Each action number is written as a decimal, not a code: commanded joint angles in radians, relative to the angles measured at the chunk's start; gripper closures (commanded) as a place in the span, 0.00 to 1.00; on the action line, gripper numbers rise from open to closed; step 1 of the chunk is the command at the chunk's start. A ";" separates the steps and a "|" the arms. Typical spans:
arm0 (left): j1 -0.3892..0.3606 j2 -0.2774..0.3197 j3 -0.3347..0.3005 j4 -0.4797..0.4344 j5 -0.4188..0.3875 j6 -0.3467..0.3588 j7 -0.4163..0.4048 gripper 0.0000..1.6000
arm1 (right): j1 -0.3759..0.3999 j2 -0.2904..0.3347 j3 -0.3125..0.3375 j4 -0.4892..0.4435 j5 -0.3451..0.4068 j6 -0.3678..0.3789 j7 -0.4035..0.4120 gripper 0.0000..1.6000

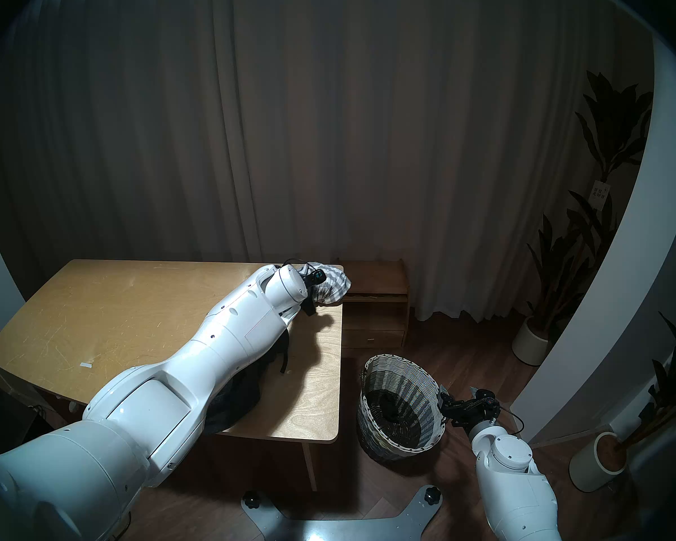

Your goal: Toss clothes into the laundry hamper

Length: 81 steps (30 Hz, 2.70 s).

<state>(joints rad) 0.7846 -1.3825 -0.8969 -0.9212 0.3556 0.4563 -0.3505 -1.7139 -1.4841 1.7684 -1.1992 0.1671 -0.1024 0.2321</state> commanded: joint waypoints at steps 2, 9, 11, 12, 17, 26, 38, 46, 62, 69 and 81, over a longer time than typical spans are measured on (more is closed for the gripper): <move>-0.109 -0.116 -0.058 -0.115 -0.080 -0.077 -0.025 1.00 | -0.011 -0.027 -0.022 -0.060 0.001 -0.012 0.002 0.00; -0.140 -0.189 -0.062 -0.200 -0.197 -0.114 -0.108 1.00 | -0.039 -0.040 -0.038 -0.087 0.003 -0.012 0.000 0.00; -0.139 -0.201 -0.061 -0.219 -0.239 -0.122 -0.137 1.00 | -0.055 -0.042 -0.039 -0.099 0.004 -0.012 -0.003 0.00; -0.127 -0.224 -0.073 -0.243 -0.257 -0.119 -0.149 1.00 | -0.065 -0.044 -0.039 -0.107 0.005 -0.013 -0.005 0.00; -0.080 -0.274 -0.094 -0.271 -0.368 -0.089 -0.216 1.00 | -0.126 -0.050 -0.028 -0.158 0.008 -0.014 -0.021 0.00; -0.018 -0.356 -0.093 -0.156 -0.470 -0.028 -0.254 1.00 | -0.241 -0.073 0.029 -0.260 0.004 0.009 -0.089 0.00; -0.114 -0.452 -0.111 0.136 -0.423 -0.075 -0.063 1.00 | -0.331 -0.091 0.058 -0.334 0.016 0.032 -0.129 0.00; -0.147 -0.513 -0.139 0.310 -0.433 -0.135 -0.010 1.00 | -0.350 -0.099 0.069 -0.357 0.017 0.053 -0.151 0.00; -0.228 -0.540 -0.156 0.525 -0.430 -0.204 0.056 1.00 | -0.341 -0.098 0.067 -0.375 0.014 0.084 -0.170 0.00; -0.252 -0.563 -0.143 0.570 -0.422 -0.231 0.057 0.91 | -0.326 -0.099 0.060 -0.374 0.015 0.096 -0.176 0.00; -0.249 -0.578 -0.121 0.674 -0.410 -0.349 0.016 0.23 | -0.316 -0.087 0.046 -0.369 0.006 0.110 -0.183 0.00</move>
<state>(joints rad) 0.5725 -1.9398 -1.0190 -0.2747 -0.0524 0.1862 -0.3086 -2.0406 -1.5810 1.8222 -1.5465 0.1799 0.0121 0.0399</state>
